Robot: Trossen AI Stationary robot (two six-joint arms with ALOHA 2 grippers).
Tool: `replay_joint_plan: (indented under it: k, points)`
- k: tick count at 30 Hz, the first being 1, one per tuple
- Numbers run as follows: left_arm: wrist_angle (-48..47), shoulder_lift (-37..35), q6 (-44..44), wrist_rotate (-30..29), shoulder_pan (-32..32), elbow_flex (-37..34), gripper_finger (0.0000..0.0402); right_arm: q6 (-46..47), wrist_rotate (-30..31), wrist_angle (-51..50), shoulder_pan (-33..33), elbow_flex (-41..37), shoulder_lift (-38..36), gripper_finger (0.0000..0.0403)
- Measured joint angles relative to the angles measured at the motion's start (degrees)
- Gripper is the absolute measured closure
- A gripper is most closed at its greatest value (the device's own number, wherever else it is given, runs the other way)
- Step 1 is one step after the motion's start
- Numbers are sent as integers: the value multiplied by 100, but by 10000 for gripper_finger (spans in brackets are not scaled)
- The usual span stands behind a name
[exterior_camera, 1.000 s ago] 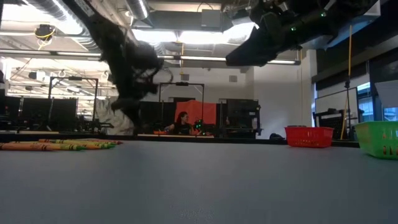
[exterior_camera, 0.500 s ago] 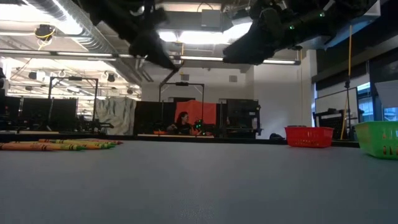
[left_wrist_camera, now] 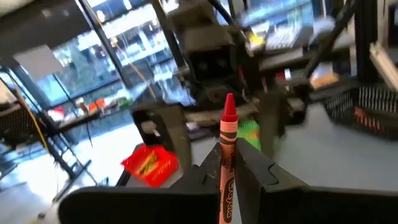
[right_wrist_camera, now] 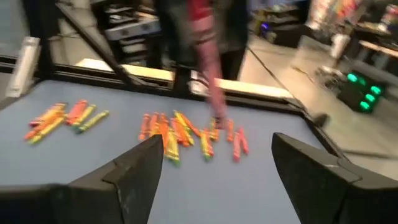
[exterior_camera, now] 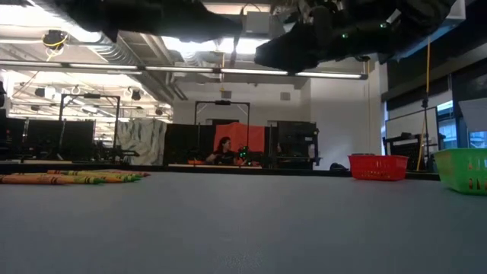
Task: Sort crayons
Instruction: Put the red crayon into the black bin
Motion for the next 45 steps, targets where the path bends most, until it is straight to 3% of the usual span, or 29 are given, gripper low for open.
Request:
replay_joint_plan:
  k: [7, 14, 18, 25, 27, 32, 39, 45]
  points:
    - [787, 295, -344, 1, -101, -269, 392, -87, -100, 1175, 128, 2, 450, 104]
    - [1571, 837, -317, 5, -275, -274, 392, 14, -210, 1363, 113, 132, 757, 129]
    - [1630, 860, -311, -82, -292, -274, 392, 8, -405, 1006, 120, 399, 931, 191]
    - [1562, 862, -319, -80, -324, -274, 392, -161, -387, 546, 120, 579, 995, 364]
    - [1505, 862, -347, -93, -335, -274, 392, -198, -378, 446, 120, 579, 971, 387]
    - [1441, 862, -345, -125, -388, -274, 383, -279, -165, 76, 128, 579, 791, 358]
    - [836, 717, -492, -84, -403, -276, 305, -424, 233, -630, 393, 579, 352, 390]
    - [321, 481, -483, -105, -630, -274, 266, -283, 884, -2039, 993, 586, -481, 371]
